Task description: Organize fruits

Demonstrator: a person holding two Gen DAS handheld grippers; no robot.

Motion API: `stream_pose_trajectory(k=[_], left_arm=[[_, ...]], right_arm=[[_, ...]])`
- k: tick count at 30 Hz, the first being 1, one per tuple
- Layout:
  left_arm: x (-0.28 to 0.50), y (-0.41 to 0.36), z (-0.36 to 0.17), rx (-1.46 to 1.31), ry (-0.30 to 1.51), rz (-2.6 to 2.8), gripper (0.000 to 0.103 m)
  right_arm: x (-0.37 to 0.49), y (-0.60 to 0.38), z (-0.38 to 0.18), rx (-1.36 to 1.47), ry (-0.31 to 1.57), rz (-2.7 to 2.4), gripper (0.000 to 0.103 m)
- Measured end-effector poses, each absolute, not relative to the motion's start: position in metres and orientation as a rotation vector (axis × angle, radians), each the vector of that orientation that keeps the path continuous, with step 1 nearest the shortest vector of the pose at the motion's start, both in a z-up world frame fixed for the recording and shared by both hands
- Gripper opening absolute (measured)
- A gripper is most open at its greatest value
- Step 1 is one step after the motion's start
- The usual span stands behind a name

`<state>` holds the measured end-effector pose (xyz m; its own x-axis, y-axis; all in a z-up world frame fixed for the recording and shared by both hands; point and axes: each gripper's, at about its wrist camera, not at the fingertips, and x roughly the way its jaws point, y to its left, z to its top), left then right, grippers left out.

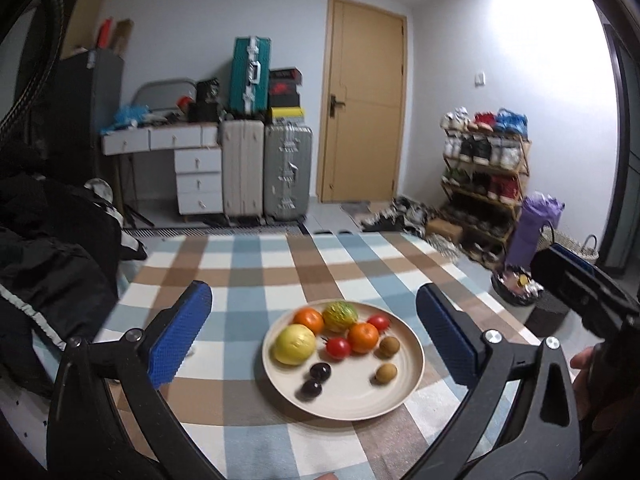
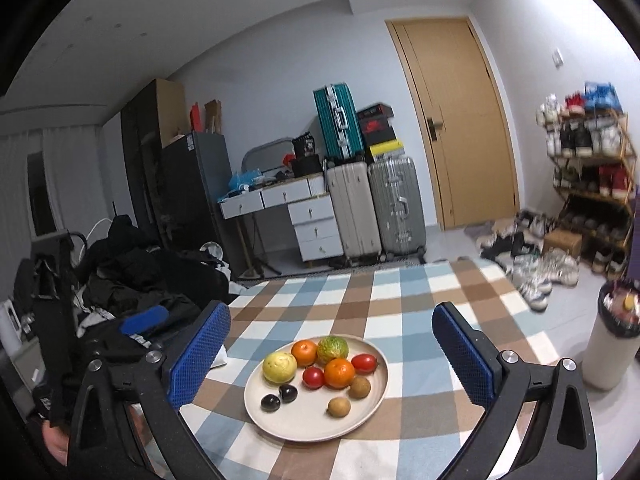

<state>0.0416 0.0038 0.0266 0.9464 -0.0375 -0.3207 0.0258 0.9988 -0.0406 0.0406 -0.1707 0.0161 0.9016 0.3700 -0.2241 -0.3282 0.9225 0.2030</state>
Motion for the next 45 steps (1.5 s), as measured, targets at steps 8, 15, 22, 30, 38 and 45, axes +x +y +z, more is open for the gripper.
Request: stream_pose_trajectory(k=[8,15,22,30,38,45], left_arm=[[0.004,0.015,0.041,-0.018,0.171,0.022,0.102],[-0.008,0.021,0.028,0.002,0.128,0.062,0.102],[0.006,0.031,-0.005,-0.002,0.193,0.092,0.102],[0.029,0.036,-0.035,0.003,0.24,0.097,0.102],[0.042,0.034,-0.056,0.014,0.264,0.089,0.102],[0.05,0.034,-0.065,0.01,0.299,0.082,0.102]], right_arm=[[0.019,-0.151,0.019,0.086,0.142,0.331,0.103],[0.013,-0.14,0.011,0.044,0.1,0.299,0.103],[0.015,-0.136,-0.007,0.001,0.116,0.268,0.103],[0.032,-0.133,-0.033,-0.027,0.166,0.245,0.103],[0.045,-0.135,-0.054,-0.028,0.203,0.235,0.103],[0.052,-0.136,-0.061,-0.029,0.23,0.233,0.103]])
